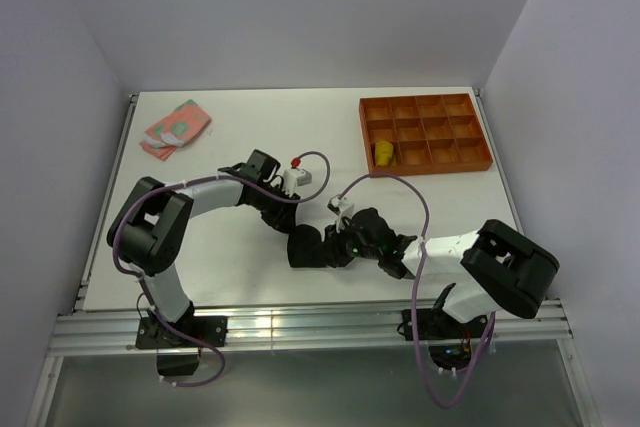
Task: Roll the socks
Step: Roll the sock at the center of the board.
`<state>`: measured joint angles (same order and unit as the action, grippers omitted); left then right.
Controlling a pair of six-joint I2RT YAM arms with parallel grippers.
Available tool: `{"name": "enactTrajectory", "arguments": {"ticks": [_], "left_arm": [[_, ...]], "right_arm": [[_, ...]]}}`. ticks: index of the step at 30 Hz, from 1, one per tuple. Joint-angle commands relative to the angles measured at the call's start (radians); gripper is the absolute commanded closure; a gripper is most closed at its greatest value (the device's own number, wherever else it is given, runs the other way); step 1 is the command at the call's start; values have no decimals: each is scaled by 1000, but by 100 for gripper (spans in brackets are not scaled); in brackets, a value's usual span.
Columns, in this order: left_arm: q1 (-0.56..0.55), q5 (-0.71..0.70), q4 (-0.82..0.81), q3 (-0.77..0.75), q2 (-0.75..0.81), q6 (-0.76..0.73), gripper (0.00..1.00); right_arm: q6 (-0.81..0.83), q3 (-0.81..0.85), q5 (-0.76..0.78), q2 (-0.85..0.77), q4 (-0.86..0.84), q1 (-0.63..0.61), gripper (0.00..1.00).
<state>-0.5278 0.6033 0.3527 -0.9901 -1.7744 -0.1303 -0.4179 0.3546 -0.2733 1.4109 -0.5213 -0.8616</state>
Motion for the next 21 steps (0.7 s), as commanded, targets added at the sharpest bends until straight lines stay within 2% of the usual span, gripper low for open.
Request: {"name": "enactTrajectory", "arguments": {"ticks": [1,6,11,21], "left_arm": [[-3,59,19,-39,-2,-8,67],[15,64,0,-38,9,20,59],[28,-3,-27,-25,18,47,56],[22,-28,38,-50,-40,24,57]], "right_arm": [[11,21,22,16,43,-13,98],[14,24,20,20,43,-14,99],[11,23,19,19,43,-13,99],[16,30,17,22,52,-14,99]]}}
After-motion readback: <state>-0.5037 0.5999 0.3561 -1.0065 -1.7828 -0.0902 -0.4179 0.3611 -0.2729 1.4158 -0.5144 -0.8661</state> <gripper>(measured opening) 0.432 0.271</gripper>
